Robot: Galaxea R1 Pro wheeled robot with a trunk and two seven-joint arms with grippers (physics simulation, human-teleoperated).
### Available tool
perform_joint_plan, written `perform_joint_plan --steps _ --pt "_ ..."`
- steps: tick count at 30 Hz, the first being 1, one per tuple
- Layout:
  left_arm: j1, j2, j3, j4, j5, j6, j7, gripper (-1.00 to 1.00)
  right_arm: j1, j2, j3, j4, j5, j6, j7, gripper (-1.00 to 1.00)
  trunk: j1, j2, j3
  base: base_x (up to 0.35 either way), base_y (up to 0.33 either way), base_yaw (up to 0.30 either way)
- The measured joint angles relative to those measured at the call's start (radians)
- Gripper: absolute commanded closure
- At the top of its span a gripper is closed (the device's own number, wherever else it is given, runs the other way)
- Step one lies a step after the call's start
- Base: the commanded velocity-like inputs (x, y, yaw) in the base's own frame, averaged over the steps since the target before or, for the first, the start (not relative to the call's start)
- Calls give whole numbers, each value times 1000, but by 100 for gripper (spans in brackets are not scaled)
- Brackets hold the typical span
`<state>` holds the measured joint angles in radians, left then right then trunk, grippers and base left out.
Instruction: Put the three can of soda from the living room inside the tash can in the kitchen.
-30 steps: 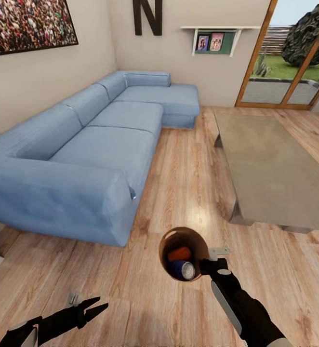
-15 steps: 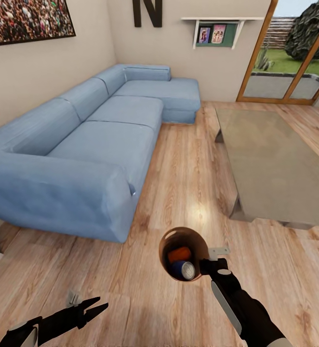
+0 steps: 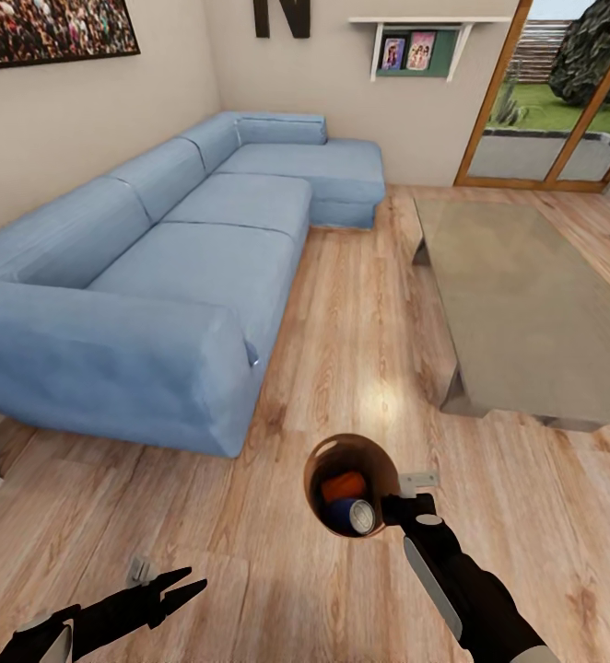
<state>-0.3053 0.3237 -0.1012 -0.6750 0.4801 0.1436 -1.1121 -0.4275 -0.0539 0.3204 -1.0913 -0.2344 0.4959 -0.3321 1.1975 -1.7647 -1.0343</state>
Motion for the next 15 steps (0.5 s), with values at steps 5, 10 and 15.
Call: perform_joint_plan --steps 5,10,15 --pt "0 0 0 0 0 0 0 -100 0 0 0 0 0 0 0 100 19 -35 -16 0 0 0" --pt "0 0 0 0 0 0 0 -100 0 0 1 0 0 0 0 100 38 -70 -32 0 0 0" --pt "0 0 0 -2 0 0 0 -100 0 0 1 0 -1 -2 0 100 50 -91 -42 0 0 0"
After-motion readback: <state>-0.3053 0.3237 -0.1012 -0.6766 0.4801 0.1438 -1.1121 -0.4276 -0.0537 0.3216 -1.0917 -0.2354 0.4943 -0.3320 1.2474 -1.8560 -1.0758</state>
